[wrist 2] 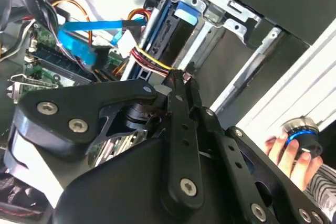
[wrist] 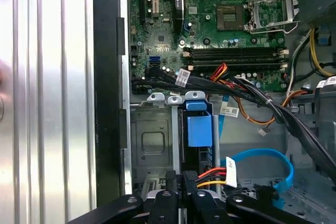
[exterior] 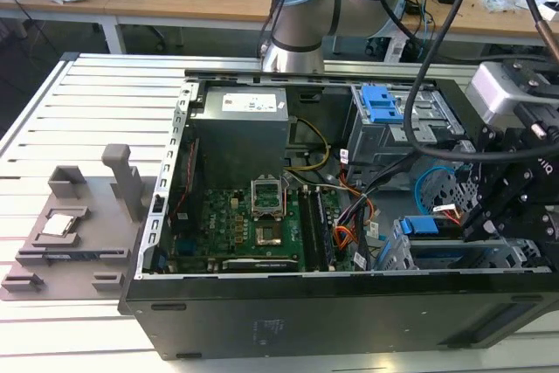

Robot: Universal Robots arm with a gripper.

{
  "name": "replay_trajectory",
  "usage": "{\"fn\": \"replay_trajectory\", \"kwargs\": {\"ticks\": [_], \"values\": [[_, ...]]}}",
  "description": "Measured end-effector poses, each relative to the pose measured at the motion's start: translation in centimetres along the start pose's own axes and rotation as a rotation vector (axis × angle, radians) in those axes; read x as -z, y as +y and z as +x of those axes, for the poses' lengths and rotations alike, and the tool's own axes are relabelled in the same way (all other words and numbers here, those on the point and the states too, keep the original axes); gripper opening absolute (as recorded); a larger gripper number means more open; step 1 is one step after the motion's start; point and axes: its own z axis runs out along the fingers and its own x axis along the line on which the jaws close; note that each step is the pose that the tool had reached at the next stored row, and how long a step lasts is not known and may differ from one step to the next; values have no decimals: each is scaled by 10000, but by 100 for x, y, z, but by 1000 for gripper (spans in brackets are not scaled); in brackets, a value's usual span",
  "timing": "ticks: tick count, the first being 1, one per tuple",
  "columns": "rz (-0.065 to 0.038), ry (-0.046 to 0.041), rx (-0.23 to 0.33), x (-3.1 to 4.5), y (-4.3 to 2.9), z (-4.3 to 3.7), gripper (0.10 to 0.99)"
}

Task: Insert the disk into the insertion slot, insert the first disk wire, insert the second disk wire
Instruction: 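Insert the first disk wire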

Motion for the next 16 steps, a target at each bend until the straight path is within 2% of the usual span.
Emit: {"fn": "replay_trajectory", "kwargs": {"ticks": [1,3,9,16], "values": [[-11,-151,10,-10,0,-2,161],[-22,-211,17,-26,-2,-35,161],[-59,-207,70,-37,-70,-200,161],[-156,-212,74,-88,-130,-215,161]]}}
